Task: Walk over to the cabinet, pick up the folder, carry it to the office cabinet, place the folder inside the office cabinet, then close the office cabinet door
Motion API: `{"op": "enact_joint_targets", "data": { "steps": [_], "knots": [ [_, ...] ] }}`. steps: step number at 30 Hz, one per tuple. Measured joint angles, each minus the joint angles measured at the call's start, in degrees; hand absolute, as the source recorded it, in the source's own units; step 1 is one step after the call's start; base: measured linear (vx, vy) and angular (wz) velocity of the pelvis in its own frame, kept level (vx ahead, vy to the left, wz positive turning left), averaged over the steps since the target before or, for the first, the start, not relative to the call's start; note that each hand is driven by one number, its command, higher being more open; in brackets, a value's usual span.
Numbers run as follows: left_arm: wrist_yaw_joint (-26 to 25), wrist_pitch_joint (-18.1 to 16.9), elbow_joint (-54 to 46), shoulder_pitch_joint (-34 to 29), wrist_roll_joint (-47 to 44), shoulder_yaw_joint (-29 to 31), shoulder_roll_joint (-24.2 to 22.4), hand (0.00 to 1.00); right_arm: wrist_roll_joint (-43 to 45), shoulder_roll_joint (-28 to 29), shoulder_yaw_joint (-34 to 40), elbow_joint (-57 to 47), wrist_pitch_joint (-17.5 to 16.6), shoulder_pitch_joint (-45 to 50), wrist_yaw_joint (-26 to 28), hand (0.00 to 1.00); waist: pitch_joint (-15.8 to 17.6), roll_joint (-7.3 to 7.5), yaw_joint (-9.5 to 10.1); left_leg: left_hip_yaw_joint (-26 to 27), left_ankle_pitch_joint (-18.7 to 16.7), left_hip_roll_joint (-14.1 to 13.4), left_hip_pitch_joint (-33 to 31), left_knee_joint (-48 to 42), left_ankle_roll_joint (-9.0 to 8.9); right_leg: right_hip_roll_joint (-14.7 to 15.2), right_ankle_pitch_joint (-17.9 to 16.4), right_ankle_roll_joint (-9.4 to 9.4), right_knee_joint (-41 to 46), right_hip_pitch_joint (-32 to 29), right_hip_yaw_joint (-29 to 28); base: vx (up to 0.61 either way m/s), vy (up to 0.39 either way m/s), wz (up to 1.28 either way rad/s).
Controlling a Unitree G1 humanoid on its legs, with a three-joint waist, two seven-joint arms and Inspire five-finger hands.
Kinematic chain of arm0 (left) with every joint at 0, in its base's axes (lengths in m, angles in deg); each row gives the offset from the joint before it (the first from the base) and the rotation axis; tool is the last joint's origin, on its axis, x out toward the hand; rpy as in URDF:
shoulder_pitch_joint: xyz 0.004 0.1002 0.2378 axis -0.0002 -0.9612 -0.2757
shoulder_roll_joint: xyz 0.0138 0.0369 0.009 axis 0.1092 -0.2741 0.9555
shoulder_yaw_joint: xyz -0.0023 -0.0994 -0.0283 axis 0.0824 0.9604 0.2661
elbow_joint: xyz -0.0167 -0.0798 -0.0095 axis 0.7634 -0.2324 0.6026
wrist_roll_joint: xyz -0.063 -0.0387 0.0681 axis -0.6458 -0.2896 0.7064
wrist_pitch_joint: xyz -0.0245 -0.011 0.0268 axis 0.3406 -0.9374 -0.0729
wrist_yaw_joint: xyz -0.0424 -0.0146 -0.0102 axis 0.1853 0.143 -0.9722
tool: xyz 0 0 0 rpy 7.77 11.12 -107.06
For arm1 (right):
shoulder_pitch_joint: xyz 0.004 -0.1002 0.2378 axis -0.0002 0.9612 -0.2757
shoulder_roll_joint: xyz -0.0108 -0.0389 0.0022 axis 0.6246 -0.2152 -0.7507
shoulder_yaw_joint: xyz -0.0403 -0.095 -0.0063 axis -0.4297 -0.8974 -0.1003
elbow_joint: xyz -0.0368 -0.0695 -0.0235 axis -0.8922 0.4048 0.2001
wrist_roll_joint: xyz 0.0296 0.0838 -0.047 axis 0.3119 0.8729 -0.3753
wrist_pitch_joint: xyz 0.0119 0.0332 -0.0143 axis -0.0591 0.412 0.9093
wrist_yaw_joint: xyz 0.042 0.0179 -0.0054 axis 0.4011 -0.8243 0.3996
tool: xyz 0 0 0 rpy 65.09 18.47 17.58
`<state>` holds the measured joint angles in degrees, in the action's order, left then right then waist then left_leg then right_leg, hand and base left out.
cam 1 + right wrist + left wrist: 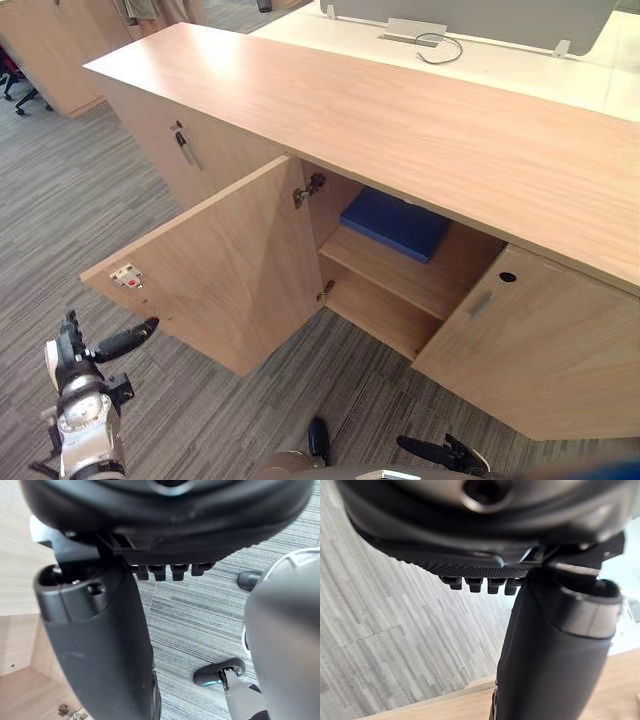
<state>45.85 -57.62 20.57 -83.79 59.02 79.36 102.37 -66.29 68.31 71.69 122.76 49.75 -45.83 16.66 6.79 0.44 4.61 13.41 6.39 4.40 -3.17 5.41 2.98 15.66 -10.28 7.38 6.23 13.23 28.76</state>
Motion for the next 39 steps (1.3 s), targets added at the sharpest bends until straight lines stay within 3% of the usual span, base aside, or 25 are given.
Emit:
{"op": "enact_joint_targets", "data": {
  "steps": [7, 13, 17, 22, 24, 29, 34, 37, 39],
  "knots": [
    [0.05, -0.04, 3.15, 6.38, 0.07, -2.23, 6.29, 1.0, 0.07, -0.48, 0.09, 0.58, -0.02, 1.05, 0.07, 1.0, 0.11, -0.3, 0.0, 1.74, -0.37, -0.43, 1.47, -0.05, -0.39, 0.16, 0.0, 0.01, 0.82, -0.11, -2.68, 0.02, 0.015, -0.15],
    [0.73, -0.92, 9.13, 8.34, -13.08, -7.32, 8.13, 1.0, 0.13, -1.35, 0.13, 1.45, -0.41, 2.02, 0.06, 1.0, -0.26, -0.99, -0.12, 3.31, -0.33, -1.17, 2.67, -0.03, -0.56, 0.01, -0.03, 0.05, 1.09, -0.14, -4.21, 0.0, 0.007, -0.17],
    [1.26, -2.5, 9.2, 7.73, -18.07, -10.58, 6.84, 1.0, 0.11, -2.0, 0.15, 3.0, -0.09, 2.6, 0.09, 1.0, -0.38, -1.24, 0.15, 3.3, -0.32, -1.04, 2.65, 0.02, -1.04, 0.07, -0.35, 0.51, 1.08, -0.16, -4.14, -0.03, 0.014, 0.0],
    [1.07, -6.72, 5.61, 2.34, -28.72, -13.74, -2.09, 1.0, 0.07, -2.27, 0.12, 3.68, 0.4, 2.56, 0.29, 1.0, -0.49, -1.25, -0.05, 3.04, -0.25, 0.0, 2.19, 0.04, -1.09, 1.04, -1.76, 0.69, 0.76, -0.2, -3.58, -0.05, 0.028, 0.03],
    [0.94, -7.5, -0.42, -5.42, -34.7, -21.17, -4.55, 1.0, 0.04, -2.29, 0.08, 3.7, 0.75, 2.65, 0.24, 1.0, -0.61, -1.09, -0.07, 1.85, -0.08, 0.83, 1.67, 0.04, -0.85, 1.54, -2.56, 0.84, 0.69, -0.27, -2.92, -0.04, 0.027, 0.18],
    [3.39, -5.96, -3.98, -15.66, -39.34, -35.45, -8.25, 1.0, -0.04, -2.27, -0.94, 3.88, 0.88, 2.36, -0.12, 1.0, -1.88, -0.82, 0.04, 0.93, 0.31, 1.73, 0.0, 0.02, -0.05, 2.18, -2.55, 1.07, 0.83, -1.3, -2.02, -0.01, 0.027, 0.14],
    [9.3, 0.44, -11.49, -21.12, -40.27, -51.04, -6.51, 1.0, -0.06, -2.11, -5.22, 4.81, 0.49, 0.6, -0.21, 1.0, -3.78, 1.21, -1.13, 0.93, 0.23, 2.08, -0.93, -0.01, 0.82, 2.52, -2.1, 1.74, 1.53, -2.51, -2.1, 0.02, 0.013, 0.0],
    [14.83, 3.73, -14.13, -21.56, -44.46, -56.04, -8.01, 1.0, -0.06, -1.42, -6.81, 4.91, 0.09, -0.13, -0.24, 1.0, -4.7, 2.06, -2.33, 0.95, 0.12, 1.87, -0.84, 0.0, 0.77, 2.36, -1.86, 1.77, 1.52, -2.51, -2.08, 0.02, 0.008, -0.01],
    [16.08, 4.12, -15.51, -21.39, -45.32, -56.99, -8.97, 1.0, -0.05, -1.45, -7.38, 4.89, -0.25, -0.21, -0.26, 1.0, -4.83, 2.05, -2.79, 0.99, 0.08, 1.64, -0.78, 0.0, 0.71, 2.15, -1.77, 1.69, 1.48, -2.5, -2.06, 0.01, 0.003, -0.04]
  ]
}}
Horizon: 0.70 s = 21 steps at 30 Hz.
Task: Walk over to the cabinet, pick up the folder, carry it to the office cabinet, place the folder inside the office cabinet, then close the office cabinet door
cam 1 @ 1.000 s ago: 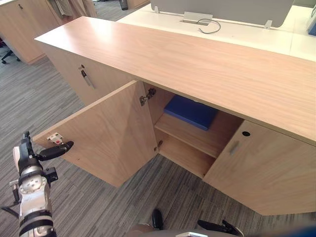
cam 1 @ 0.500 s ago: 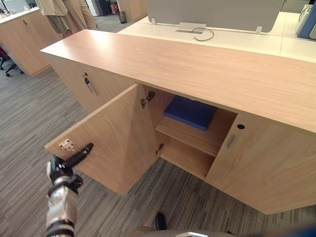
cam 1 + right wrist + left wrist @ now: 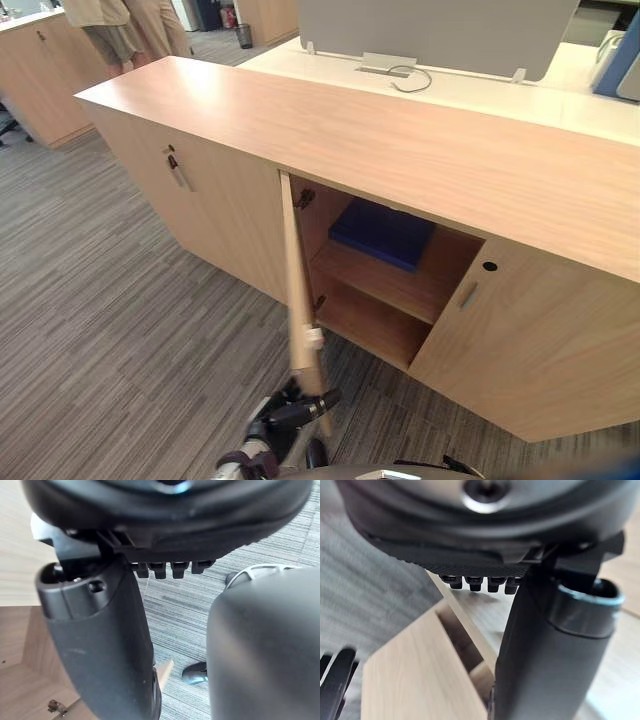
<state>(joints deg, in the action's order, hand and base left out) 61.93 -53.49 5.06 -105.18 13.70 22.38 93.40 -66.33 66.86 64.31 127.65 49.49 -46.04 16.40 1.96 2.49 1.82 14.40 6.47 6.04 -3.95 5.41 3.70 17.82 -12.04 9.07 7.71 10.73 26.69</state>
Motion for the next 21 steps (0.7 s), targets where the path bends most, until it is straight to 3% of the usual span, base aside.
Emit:
{"op": "enact_joint_targets", "data": {
  "steps": [7, 11, 15, 21],
  "knots": [
    [0.74, -0.67, -2.61, 1.87, 3.26, 0.62, -0.54, 1.0, 0.03, -1.21, -1.85, 0.07, -0.24, 0.56, -0.08, 1.0, -0.96, -1.56, -1.1, -0.23, -0.14, -0.41, 0.14, 0.02, -0.34, -0.51, 0.0, -0.01, -0.26, 0.46, 0.72, 0.01, -0.002, 0.02],
    [0.75, -1.53, -2.77, 2.76, 7.07, 0.45, -1.43, 1.0, 0.4, -0.89, -1.79, 0.09, -0.57, 0.55, -0.01, 1.0, -0.66, -1.09, -2.35, 0.21, -0.37, -1.06, 0.67, 0.01, -0.91, -0.86, 0.09, -0.35, 0.18, 0.54, 0.81, 0.03, -0.007, -0.06],
    [1.08, -1.55, -2.88, 2.8, 8.04, -1.46, -1.61, 1.0, 2.44, -0.74, -1.14, 0.7, -0.75, 0.59, 0.1, 1.0, 0.49, -1.16, -2.62, 5.48, -1.55, -4.44, 3.86, -0.04, -2.28, -2.24, 1.57, -3.02, 3.02, -1.08, -1.76, 0.03, 0.008, -0.68],
    [2.42, -1.45, -2.77, 4.23, 8.06, -2.11, -1.17, 1.0, 2.39, 0.59, 4.7, 0.51, -0.54, 1.36, 0.22, 1.0, 2.58, -1.6, -4.62, 13.51, -2.12, -8.69, 6.29, -0.32, -3.26, -4.03, 2.43, -3.62, 5.71, -4.61, -0.13, 0.01, -0.031, -0.82]
  ]
}}
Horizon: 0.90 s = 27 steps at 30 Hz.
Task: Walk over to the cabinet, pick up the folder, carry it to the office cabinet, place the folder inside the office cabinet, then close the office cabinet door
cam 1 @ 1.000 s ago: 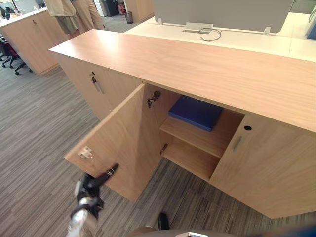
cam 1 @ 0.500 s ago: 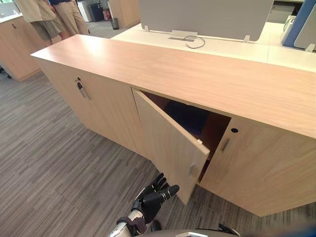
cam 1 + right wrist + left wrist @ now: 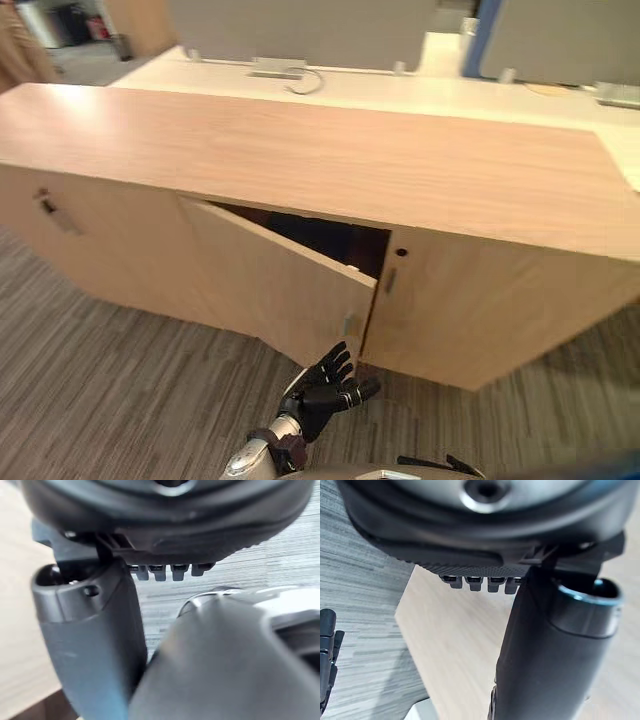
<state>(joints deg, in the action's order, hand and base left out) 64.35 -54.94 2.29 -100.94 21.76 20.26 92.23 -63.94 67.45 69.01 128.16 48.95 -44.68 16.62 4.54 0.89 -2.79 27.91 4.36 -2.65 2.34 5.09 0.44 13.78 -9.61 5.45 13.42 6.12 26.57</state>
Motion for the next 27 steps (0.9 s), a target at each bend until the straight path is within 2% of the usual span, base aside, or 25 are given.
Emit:
{"op": "enact_joint_targets", "data": {
  "steps": [1, 4, 8, 10, 13, 14, 16, 17, 18, 19, 21, 23, 24, 25, 26, 27],
  "knots": [
    [0.07, -0.03, 0.57, 0.47, 0.5, 0.58, -0.18, 1.0, -0.04, 0.32, 0.64, -0.8, -0.11, 0.27, 0.03, 1.0, -0.03, -0.03, -0.8, 1.36, 0.13, -0.42, 0.06, 0.0, -0.19, -0.71, 0.27, 0.45, -2.29, 0.3, -0.28, -0.01, -0.085, -0.63],
    [-0.53, -0.61, 7.84, 3.38, 4.96, 4.36, -3.12, 1.0, -0.11, 0.32, 1.82, -0.9, 0.24, 0.26, 0.07, 1.0, -0.08, -0.77, -0.8, 4.29, 0.54, -1.82, 0.34, 0.0, -0.81, -3.0, 1.94, 0.95, -8.05, 1.31, -1.74, -0.03, -0.112, -0.58],
    [-4.42, -2.52, 19.24, 5.51, 11.24, 12.87, -7.7, 1.0, 0.07, 0.44, 3.29, -0.89, 0.44, 0.09, -0.83, 1.0, 0.26, -1.46, -0.93, 5.75, 1.22, -4.03, 1.56, 0.03, -1.9, -5.11, 2.3, 0.5, -9.34, 2.06, -2.82, -0.04, -0.118, -0.3],
    [-6.15, -3.98, 25.13, 5.78, 14.2, 16.2, -8.32, 1.0, 0.43, 0.43, 3.77, -0.78, 0.54, -0.52, -1.88, 1.0, 0.11, -1.79, -0.92, 6.35, 1.51, -5.08, 1.96, 0.04, -2.43, -6.13, 2.55, 0.12, -9.58, 2.13, -3.26, -0.03, -0.098, -0.2],
    [-7.66, -4.08, 34.52, 5.76, 15.51, 22.0, -8.33, 1.0, 2.9, 0.53, 5.43, -0.49, 0.9, -1.63, -3.23, 1.0, 0.08, -1.99, -0.68, 8.07, 1.28, -6.67, 2.74, -0.63, -3.56, -7.39, 2.99, -0.47, -10.1, 2.2, -4.74, -0.05, -0.106, -0.29],
    [-8.17, -3.8, 36.79, 5.54, 15.63, 25.11, -8.1, 1.0, 4.35, 0.74, 6.51, -0.45, 0.98, -2.14, -3.46, 1.0, 0.25, -1.93, -0.66, 8.1, -0.39, -8.22, 1.37, -4.23, -4.42, -7.86, 3.67, -0.62, -10.44, 2.16, -5.02, -0.04, -0.086, -0.23],
    [-9.35, -4.17, 37.37, 4.81, 15.46, 29.18, -8.37, 1.0, 5.18, 0.65, 7.89, -0.01, 1.12, -3.19, -3.76, 1.0, 1.0, -2.81, -0.34, 7.6, -6.35, -13.8, -3.06, -17.05, -4.14, -9.63, 5.12, -1.37, -11.02, 2.34, -5.31, -0.05, -0.142, -0.29],
    [-10.0, -4.71, 37.1, 4.6, 15.55, 30.61, -8.84, 1.0, 6.47, 0.19, 9.02, 0.61, 1.12, -3.74, -3.95, 1.0, 1.8, -4.18, 0.66, 7.08, -10.06, -18.11, -5.39, -26.03, -3.26, -11.27, 5.47, -1.75, -11.49, 3.19, -5.87, -0.07, -0.143, -0.49],
    [-10.45, -5.07, 37.05, 4.15, 15.23, 32.38, -9.61, 1.0, 6.88, -0.05, 10.36, 0.58, 1.12, -3.79, -4.19, 1.0, 2.02, -5.33, 1.7, 5.77, -12.3, -21.34, -7.42, -32.88, -1.32, -12.6, 5.5, -1.85, -12.69, 4.18, -6.87, -0.07, -0.088, -0.46],
    [-10.73, -5.52, 36.77, 4.0, 14.97, 32.92, -9.85, 1.0, 7.12, -0.07, 11.06, 0.59, 1.12, -3.79, -4.25, 1.0, 2.19, -5.8, 1.93, 4.6, -12.84, -22.11, -8.35, -35.41, -0.67, -13.1, 5.55, -2.09, -13.35, 4.71, -7.02, -0.07, -0.046, -0.27],
    [-11.22, -6.3, 35.66, 3.93, 13.74, 33.79, -11.42, 1.0, 7.97, -0.7, 11.82, 0.7, 1.36, -3.78, -4.31, 1.0, 2.84, -6.88, 2.21, -2.61, -13.1, -22.07, -10.74, -38.88, -0.91, -13.9, 5.78, -2.86, -14.23, 5.05, -7.96, -0.14, -0.004, -0.13],
    [-11.15, -6.46, 34.94, 3.93, 13.75, 34.0, -12.6, 1.0, 7.93, -1.19, 11.89, 0.76, 1.5, -3.63, -4.29, 1.0, 3.45, -7.75, 2.25, -9.17, -13.19, -20.37, -11.28, -38.4, -2.4, -14.01, 6.17, -3.04, -14.28, 4.76, -8.62, -0.17, 0.075, -0.17],
    [-11.08, -6.58, 34.4, 3.69, 13.8, 34.3, -13.42, 1.0, 7.89, -1.21, 11.86, 0.65, 1.62, -3.43, -4.29, 1.0, 3.59, -7.87, 2.48, -12.77, -13.34, -19.08, -11.38, -37.91, -3.18, -13.92, 6.59, -3.02, -14.43, 4.43, -9.52, -0.17, 0.141, -0.25],
    [-11.0, -6.73, 33.76, 3.06, 13.83, 34.74, -14.11, 1.0, 7.81, -1.26, 11.83, 0.68, 1.69, -3.39, -4.32, 1.0, 3.6, -7.82, 2.64, -15.95, -14.45, -17.84, -11.38, -36.93, -4.95, -13.71, 6.88, -3.03, -14.43, 3.98, -10.52, -0.12, 0.148, -0.43],
    [-10.91, -6.74, 33.48, 2.29, 14.03, 35.09, -14.82, 1.0, 7.65, -1.37, 11.92, 0.74, 1.66, -3.43, -4.35, 1.0, 3.59, -7.9, 2.83, -20.03, -15.85, -15.44, -10.7, -35.16, -7.08, -13.53, 7.08, -2.89, -14.21, 2.98, -11.77, -0.1, 0.21, -0.69],
    [-10.69, -6.71, 33.57, 1.43, 14.09, 36.06, -15.3, 1.0, 7.21, -1.16, 12.4, 0.61, 1.62, -3.46, -4.32, 1.0, 3.67, -7.88, 2.85, -22.43, -17.23, -13.94, -8.36, -31.47, -7.05, -13.62, 7.31, -2.36, -13.89, 1.84, -13.52, -0.06, 0.209, -0.69]
  ]
}}
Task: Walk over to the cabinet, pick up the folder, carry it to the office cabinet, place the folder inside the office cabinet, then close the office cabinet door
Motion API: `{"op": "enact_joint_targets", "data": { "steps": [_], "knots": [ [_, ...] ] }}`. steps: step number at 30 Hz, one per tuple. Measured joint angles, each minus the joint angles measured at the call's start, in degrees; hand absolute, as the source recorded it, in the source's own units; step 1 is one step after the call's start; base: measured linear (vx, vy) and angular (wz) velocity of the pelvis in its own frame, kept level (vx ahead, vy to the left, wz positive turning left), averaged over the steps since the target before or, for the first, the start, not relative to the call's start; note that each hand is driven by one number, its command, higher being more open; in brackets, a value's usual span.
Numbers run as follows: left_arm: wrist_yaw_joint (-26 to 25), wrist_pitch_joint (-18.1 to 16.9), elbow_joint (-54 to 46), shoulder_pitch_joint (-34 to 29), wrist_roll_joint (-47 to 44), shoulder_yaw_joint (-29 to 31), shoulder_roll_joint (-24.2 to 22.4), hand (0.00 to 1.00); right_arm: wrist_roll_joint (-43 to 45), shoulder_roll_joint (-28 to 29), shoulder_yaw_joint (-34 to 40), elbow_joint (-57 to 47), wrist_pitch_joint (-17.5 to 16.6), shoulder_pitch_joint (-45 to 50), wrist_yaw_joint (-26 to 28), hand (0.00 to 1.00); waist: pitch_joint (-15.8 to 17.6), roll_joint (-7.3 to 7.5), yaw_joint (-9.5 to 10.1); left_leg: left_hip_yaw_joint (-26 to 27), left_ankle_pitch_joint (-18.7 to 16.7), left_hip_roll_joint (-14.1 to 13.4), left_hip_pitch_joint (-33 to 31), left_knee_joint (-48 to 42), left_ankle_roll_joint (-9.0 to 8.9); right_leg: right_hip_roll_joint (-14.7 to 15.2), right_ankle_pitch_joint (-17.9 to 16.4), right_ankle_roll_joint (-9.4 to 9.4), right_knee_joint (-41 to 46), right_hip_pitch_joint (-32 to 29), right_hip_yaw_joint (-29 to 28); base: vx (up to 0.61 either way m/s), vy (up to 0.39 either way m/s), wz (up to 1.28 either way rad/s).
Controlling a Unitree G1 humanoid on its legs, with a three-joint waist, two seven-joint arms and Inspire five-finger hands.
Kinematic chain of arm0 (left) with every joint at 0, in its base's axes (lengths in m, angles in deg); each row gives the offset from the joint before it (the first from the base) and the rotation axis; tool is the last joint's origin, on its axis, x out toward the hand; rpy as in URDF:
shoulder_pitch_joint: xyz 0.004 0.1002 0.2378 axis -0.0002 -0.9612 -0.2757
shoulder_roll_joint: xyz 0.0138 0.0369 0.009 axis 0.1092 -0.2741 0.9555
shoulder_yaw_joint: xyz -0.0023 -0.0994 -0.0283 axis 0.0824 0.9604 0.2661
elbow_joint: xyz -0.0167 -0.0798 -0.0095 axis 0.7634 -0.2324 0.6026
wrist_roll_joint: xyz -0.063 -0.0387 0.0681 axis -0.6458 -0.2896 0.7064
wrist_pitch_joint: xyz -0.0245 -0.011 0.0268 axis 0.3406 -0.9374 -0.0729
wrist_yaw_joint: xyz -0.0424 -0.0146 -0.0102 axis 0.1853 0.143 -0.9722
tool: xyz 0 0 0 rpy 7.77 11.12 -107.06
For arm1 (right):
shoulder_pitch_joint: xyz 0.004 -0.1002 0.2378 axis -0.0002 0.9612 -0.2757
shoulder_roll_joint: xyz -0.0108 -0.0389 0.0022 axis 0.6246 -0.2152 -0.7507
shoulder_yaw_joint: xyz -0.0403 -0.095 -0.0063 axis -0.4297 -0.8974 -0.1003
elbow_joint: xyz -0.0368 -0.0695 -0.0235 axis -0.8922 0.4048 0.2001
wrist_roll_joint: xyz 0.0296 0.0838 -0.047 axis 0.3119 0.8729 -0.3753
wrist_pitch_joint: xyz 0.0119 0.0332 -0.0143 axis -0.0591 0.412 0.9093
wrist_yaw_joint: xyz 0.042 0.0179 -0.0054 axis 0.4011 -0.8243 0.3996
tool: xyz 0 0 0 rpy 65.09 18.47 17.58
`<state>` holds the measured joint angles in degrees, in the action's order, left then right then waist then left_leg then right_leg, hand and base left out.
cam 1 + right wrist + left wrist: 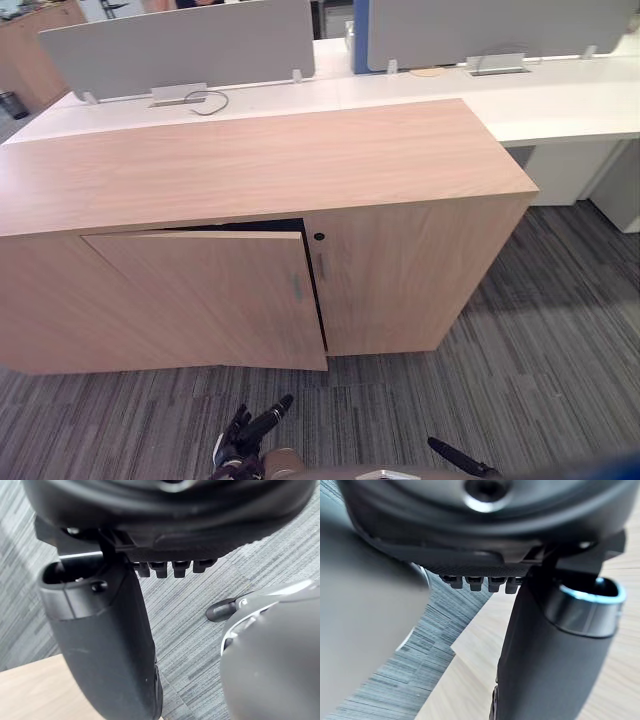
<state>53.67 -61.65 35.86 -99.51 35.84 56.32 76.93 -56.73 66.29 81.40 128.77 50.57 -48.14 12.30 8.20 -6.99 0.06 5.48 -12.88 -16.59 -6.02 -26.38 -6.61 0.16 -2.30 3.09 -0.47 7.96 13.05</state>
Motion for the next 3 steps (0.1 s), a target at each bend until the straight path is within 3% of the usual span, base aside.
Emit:
{"op": "enact_joint_targets", "data": {
  "steps": [1, 3],
  "knots": [
    [-0.01, 0.24, 0.14, 0.1, 0.65, 0.52, 0.2, 1.0, -0.44, 1.01, 0.43, -0.31, -0.07, 0.09, -0.02, 1.0, 0.41, 1.04, -0.05, 0.47, 0.15, 1.23, 1.72, 3.03, 0.16, 0.89, 0.55, 0.67, -0.5, -0.01, -0.71, -0.06, 0.183, -0.54],
    [0.1, 0.3, 0.04, -0.3, 1.81, 1.14, 0.51, 1.0, -0.52, 2.06, -0.21, -1.8, 0.03, 1.84, -0.33, 1.0, 0.26, 2.45, -0.05, 1.94, 0.41, 2.76, 2.49, 4.69, 0.46, 2.33, 1.77, 1.52, -0.81, -0.17, -1.01, -0.03, 0.074, -0.18]
  ]
}}
